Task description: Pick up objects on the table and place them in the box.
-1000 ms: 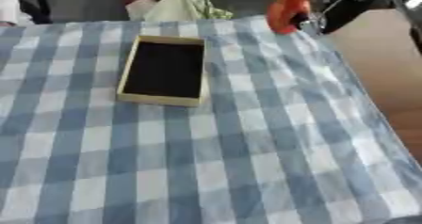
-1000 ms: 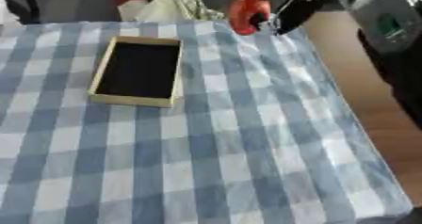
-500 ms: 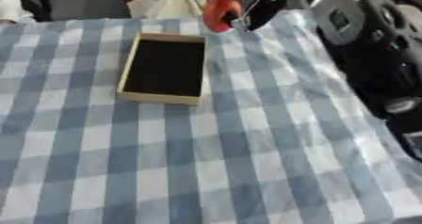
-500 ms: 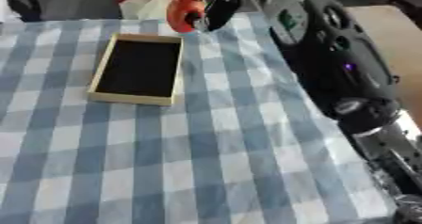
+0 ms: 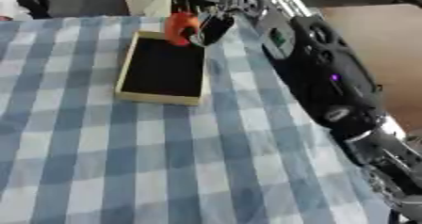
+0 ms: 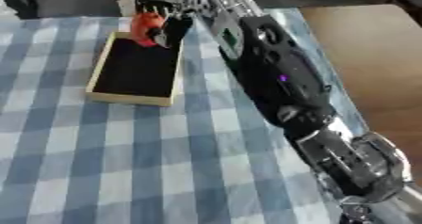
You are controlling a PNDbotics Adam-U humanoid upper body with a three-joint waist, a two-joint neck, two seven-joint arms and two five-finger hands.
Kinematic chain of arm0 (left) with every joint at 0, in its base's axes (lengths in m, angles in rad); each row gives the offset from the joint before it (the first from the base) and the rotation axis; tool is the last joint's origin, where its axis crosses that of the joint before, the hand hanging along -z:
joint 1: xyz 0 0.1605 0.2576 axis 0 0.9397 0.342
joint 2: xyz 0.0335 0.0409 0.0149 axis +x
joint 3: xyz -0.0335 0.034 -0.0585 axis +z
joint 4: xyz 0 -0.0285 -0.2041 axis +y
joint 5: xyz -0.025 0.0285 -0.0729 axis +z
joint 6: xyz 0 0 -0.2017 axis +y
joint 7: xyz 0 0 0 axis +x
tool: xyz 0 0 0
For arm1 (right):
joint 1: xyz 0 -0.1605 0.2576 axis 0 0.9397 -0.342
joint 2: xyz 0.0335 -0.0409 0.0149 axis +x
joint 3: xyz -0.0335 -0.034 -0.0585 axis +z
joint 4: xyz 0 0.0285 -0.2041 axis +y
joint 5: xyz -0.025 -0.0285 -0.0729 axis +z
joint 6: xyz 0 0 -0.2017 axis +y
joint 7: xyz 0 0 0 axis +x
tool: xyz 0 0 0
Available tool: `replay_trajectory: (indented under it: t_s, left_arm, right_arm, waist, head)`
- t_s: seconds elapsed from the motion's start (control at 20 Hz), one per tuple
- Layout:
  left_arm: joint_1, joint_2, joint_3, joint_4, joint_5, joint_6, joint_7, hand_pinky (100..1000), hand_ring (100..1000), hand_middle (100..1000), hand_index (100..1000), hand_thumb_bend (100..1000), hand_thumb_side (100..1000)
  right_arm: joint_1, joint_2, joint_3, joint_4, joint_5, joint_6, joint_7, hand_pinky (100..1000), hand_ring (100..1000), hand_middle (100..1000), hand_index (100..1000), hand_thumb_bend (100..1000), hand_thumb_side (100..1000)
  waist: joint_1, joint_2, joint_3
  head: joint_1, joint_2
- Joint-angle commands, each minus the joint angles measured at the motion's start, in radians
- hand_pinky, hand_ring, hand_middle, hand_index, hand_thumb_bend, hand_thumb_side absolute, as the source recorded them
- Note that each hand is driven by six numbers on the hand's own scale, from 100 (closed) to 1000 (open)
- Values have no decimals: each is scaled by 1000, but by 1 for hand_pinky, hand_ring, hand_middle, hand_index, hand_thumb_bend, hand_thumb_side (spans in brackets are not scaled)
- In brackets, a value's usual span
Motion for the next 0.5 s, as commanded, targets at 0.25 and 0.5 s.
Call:
replay_trajectory:
  t_s: [0.25,0.5]
  left_arm:
    - [-34,3,-3,-14,10,-6,-9,768,776,735,827,553,697]
    - [-39,0,-5,-14,12,-6,-11,768,775,735,827,553,697]
  right_arm:
    - [-33,69,-72,103,169,47,-114,649,628,551,719,100,100]
    - [-35,88,-96,152,213,60,-169,649,628,552,720,100,100]
  waist:
    - [3,2,21]
    - [3,15,27]
  head:
    - [-29,-35]
    - [-34,-43]
